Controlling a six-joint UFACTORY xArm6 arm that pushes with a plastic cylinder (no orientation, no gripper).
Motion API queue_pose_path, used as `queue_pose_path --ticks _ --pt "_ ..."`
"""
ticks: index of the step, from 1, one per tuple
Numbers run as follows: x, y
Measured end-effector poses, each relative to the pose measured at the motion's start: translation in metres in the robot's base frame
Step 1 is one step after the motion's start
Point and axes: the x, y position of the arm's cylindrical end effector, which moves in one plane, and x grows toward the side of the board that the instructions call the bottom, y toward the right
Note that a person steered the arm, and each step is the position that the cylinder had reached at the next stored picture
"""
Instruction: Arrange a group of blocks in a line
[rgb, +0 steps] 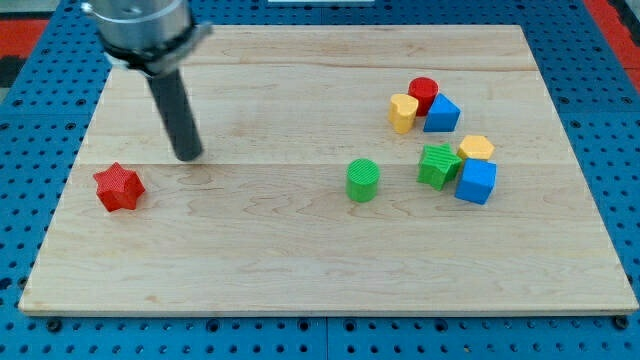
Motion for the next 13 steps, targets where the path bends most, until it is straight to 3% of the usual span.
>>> queue_pose_path --ticks 1,2,3,5,6,11,12,13 --pt "0.007 -0.053" --pt "0.063 -0.019" --pt "0.052 0.010" --pt "-0.021 0.210" --pt "-0.024 0.305" --pt "-0.011 0.404" --pt "-0.006 0.345" --pt "0.003 0.344"
